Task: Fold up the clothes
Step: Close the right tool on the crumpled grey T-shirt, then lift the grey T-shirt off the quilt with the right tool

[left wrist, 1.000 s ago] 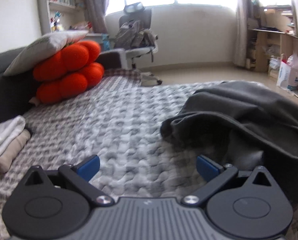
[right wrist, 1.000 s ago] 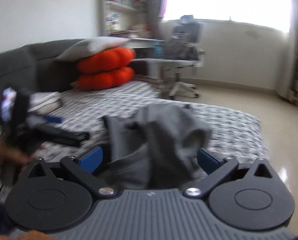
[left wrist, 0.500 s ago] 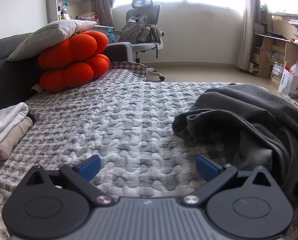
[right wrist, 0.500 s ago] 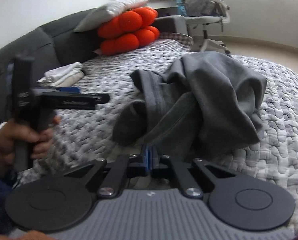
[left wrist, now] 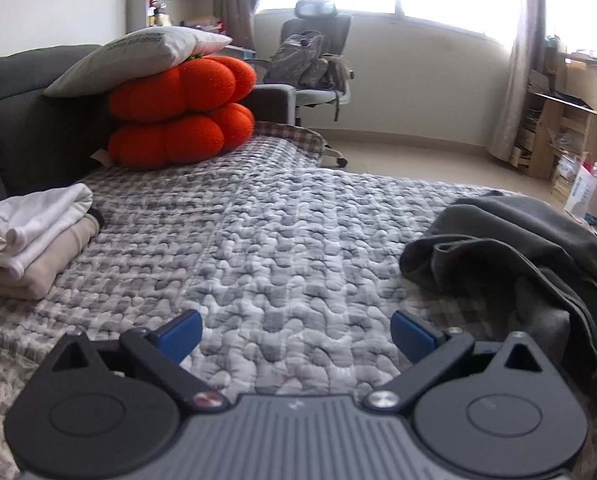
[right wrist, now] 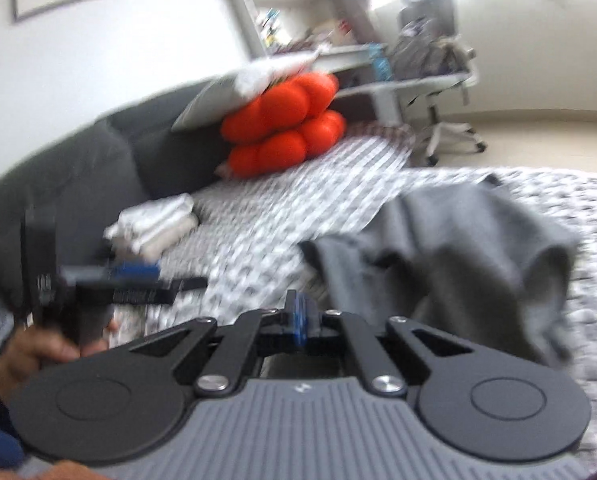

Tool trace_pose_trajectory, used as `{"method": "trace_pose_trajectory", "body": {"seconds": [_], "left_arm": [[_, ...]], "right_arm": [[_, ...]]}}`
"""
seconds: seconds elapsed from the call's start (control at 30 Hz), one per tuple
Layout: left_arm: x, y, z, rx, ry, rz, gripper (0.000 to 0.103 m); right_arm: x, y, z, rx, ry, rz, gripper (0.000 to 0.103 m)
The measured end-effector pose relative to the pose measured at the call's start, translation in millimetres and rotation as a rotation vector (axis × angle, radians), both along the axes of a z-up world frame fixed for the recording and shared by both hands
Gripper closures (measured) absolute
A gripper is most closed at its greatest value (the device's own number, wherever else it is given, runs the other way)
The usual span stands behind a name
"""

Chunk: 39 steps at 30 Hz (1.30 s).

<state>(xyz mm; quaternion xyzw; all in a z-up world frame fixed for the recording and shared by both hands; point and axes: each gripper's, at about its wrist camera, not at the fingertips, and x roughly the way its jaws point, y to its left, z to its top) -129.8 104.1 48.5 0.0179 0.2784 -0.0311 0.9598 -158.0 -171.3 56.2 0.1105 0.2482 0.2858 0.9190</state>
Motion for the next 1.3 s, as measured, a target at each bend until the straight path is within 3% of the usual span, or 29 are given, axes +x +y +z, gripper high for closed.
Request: {"method": "trace_pose_trajectory", "body": {"seconds": [0.13,0.2,0.27,0.33,0.43,0.47,0.5,0.57,0.83,0.97,1.0,1.13,1.17,1.23,1.27,1.3], "left_arm": [[-5.9,-5.0,2.0,-0.032,0.0,-0.051,0.002],[-9.8,-11.2,6.1,-0.047,-0.011,-0.089,0.002],[-11.9,-15.6,8.0,-0.056,-0.014,-0.111,0.001],[-12.1,-18.1,7.7,-0.059,-0.011,-0.117,0.001],[-12.6,-21.8,7.4,-0.062,-0.005,-0.127,0.001],[-12.7,-23.1,7.3,-0.063,-0.004,-0.13,0.001],[-12.9,-24.4,7.2,-0.065,-0.002,-0.134,0.001],[-13.2,-26.8,7.0,-0.067,0.001,-0.14,0.001],[-14.2,27.2,22.1,-0.158,0.001,-0.048,0.001],[-10.9,67.7,20.9,-0.261,0.02,0.047,0.001],[-8.8,77.3,16.2,-0.298,0.044,0.067,0.001],[-6.9,97.8,2.1,-0.38,0.104,0.1,0.001],[-6.8,102.3,-1.1,-0.398,0.116,0.106,0.001],[-7.8,105.5,-5.8,-0.412,0.12,0.096,0.001],[-8.4,107.0,-8.1,-0.418,0.122,0.091,0.001],[-8.9,108.6,-10.4,-0.425,0.124,0.085,0.001]], "right_arm": [[-9.0,-4.1,1.5,-0.124,-0.008,-0.068,0.083],[-14.6,-7.2,-1.4,-0.158,0.0,-0.076,0.055],[-18.1,-5.7,-9.8,-0.187,0.02,-0.057,0.042],[-21.2,-2.4,-18.6,-0.224,0.039,-0.04,0.038],[-25.7,2.6,-31.9,-0.278,0.067,-0.015,0.038],[-27.2,4.2,-36.3,-0.297,0.077,-0.006,0.043],[-27.4,6.9,-40.0,-0.307,0.084,0.001,0.064],[-22.0,16.4,-44.4,-0.294,0.087,0.013,0.089],[-16.3,44.0,1.4,0.091,-0.126,0.232,0.09],[-12.3,65.1,31.0,0.25,-0.219,0.406,0.091],[-9.1,71.3,35.9,0.259,-0.221,0.428,0.091],[11.0,88.9,41.0,0.116,-0.171,0.442,0.089],[15.3,86.6,39.6,0.088,-0.159,0.437,0.086],[21.9,71.6,39.0,0.064,-0.162,0.384,0.057],[24.2,62.0,39.3,0.054,-0.174,0.346,0.032],[26.1,54.7,39.0,0.026,-0.189,0.309,0.028]]}}
